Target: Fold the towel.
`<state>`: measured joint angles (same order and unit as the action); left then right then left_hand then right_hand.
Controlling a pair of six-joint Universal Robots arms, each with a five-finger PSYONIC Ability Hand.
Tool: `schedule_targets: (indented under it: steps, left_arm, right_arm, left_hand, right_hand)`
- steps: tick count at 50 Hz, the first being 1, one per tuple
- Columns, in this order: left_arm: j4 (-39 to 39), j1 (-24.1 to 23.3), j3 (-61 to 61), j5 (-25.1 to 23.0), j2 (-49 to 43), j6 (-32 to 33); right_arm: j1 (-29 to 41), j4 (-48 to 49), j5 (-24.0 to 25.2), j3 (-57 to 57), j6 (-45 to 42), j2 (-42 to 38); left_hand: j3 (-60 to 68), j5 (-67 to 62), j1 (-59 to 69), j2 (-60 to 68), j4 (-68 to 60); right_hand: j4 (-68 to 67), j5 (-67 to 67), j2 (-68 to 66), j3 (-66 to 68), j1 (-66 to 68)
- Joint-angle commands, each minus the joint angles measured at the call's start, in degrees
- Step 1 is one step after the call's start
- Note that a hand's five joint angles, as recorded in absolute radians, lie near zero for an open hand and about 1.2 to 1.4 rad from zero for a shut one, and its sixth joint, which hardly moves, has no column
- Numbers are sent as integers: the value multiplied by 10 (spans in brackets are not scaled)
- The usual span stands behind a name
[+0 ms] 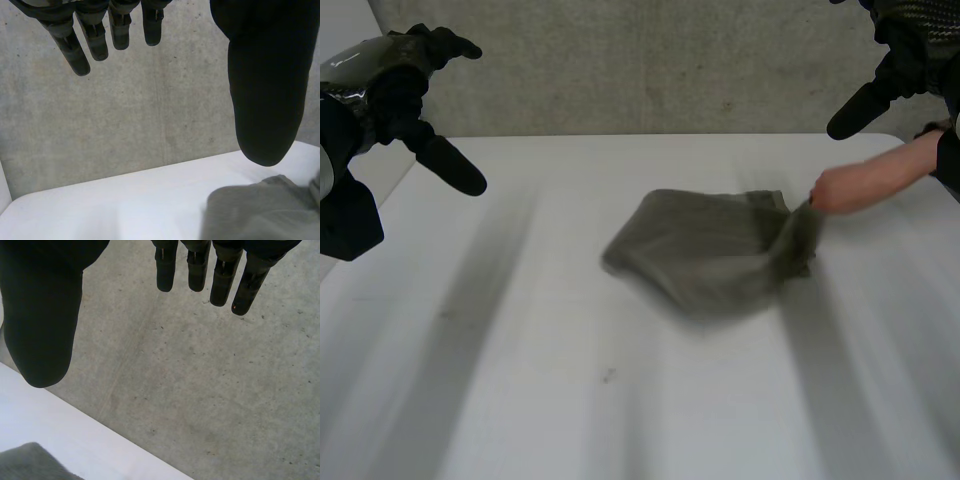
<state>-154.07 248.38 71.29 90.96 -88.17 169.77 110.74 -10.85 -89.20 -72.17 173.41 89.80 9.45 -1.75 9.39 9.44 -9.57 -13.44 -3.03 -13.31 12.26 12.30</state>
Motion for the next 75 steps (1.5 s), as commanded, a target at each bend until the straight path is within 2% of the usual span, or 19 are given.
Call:
schedule_targets:
  steps: [1, 14, 24, 27, 29, 31, 35, 37, 43, 52, 64, 75]
  left_arm:
    - [-3, -1, 3, 0, -1, 0]
    - [-59, -10, 38, -2, -18, 8]
    - [-68, -13, 38, -1, -23, 9]
    - [-69, -13, 35, -1, -24, 9]
    - [-71, -13, 33, -1, -25, 10]
    - [-75, -13, 32, -1, -28, 10]
    - [-97, -13, 31, -1, -50, 13]
    - [-101, -13, 30, -1, -58, 14]
    - [-105, -12, 21, 0, -90, 14]
    - [-106, -12, 23, 0, -97, 14]
    - [-108, -13, 25, 0, -111, 13]
    - [-108, -14, 22, 0, -153, 13]
  right_arm:
    - [0, 0, 1, -1, -1, -1]
    - [1, 4, 23, -2, -9, -6]
    - [1, 6, 35, -12, -11, -11]
    - [7, 6, 56, -11, -12, -39]
    - [22, -6, 68, 2, -18, -100]
    - [26, -10, 69, 5, -30, -127]
    - [27, -32, 68, 19, -68, -175]
    - [27, -60, 62, 31, -110, -223]
    - [19, -76, 39, 15, -145, -258]
    - [-69, 39, 41, -95, -153, -272]
    - [-123, 137, 74, -159, -178, -306]
    - [-141, 141, 90, -161, -184, -334]
  left_hand:
    - [6, 17, 7, 6, -5]
    - [13, 10, 13, 13, -11]
    - [13, 10, 13, 13, -12]
    - [9, 14, 10, 9, -8]
    - [9, 14, 10, 9, -8]
    - [11, 12, 12, 11, -10]
    - [13, 10, 13, 13, -11]
    - [14, 9, 15, 14, -13]
    - [14, 9, 15, 14, -13]
    - [14, 9, 15, 14, -13]
    - [13, 10, 13, 13, -12]
    - [11, 12, 12, 11, -10]
  right_hand:
    - [34, 30, 33, -23, -23]
    - [34, 30, 33, -23, -23]
    - [34, 30, 33, -23, -23]
    - [34, 30, 33, -23, -23]
    - [34, 30, 33, -23, -23]
    - [34, 30, 33, -23, -23]
    - [34, 30, 33, -23, -23]
    - [22, 18, 20, -10, -10]
    - [-25, -29, -27, 37, 37]
    - [-190, -194, -191, 202, 201]
    - [-232, -236, -234, 244, 244]
    - [-219, -223, -220, 231, 230]
